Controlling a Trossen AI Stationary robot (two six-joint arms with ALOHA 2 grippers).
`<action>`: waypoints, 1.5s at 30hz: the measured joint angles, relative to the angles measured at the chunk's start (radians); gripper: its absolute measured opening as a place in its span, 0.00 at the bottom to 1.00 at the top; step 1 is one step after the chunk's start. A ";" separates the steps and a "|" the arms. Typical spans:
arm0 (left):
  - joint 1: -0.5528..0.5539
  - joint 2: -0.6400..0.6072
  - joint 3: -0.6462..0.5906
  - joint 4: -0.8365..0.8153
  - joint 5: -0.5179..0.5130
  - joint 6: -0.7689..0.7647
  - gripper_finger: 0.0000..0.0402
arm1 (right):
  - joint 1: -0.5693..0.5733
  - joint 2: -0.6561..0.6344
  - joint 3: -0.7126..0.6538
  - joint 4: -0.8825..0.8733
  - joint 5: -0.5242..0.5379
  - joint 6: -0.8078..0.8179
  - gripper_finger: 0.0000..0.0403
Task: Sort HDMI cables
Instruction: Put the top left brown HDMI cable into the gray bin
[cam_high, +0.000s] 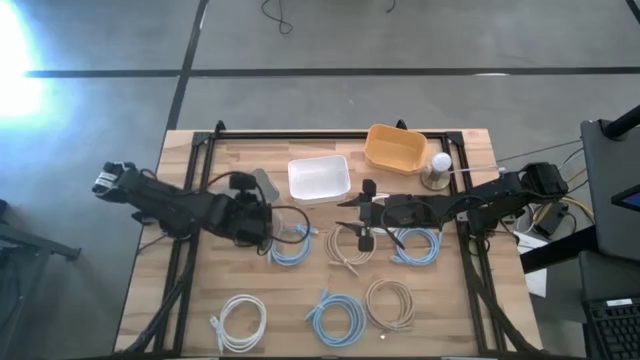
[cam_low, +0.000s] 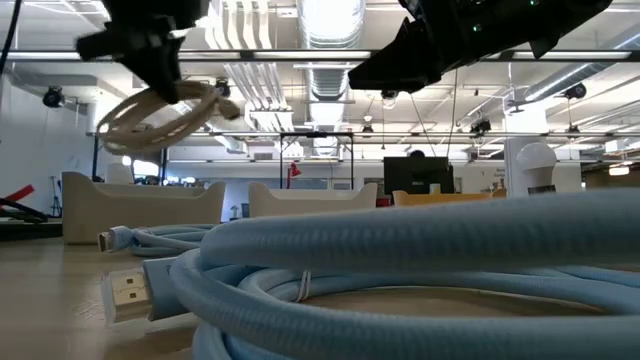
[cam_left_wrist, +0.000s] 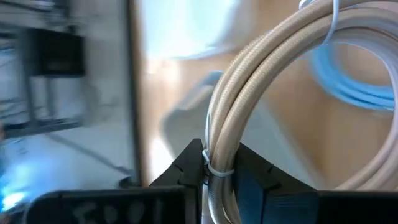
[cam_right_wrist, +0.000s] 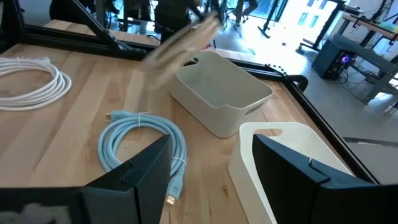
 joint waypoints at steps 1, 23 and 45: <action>0.012 0.000 -0.002 0.000 -0.032 -0.015 0.14 | 0.000 0.000 0.000 0.000 0.000 0.000 0.55; 0.275 0.000 -0.289 0.003 -0.140 -0.613 0.14 | 0.000 0.000 -0.001 -0.003 0.000 0.045 0.55; 0.326 0.000 -0.456 0.011 -0.064 -0.954 0.33 | 0.000 0.000 -0.001 0.000 0.000 0.041 0.55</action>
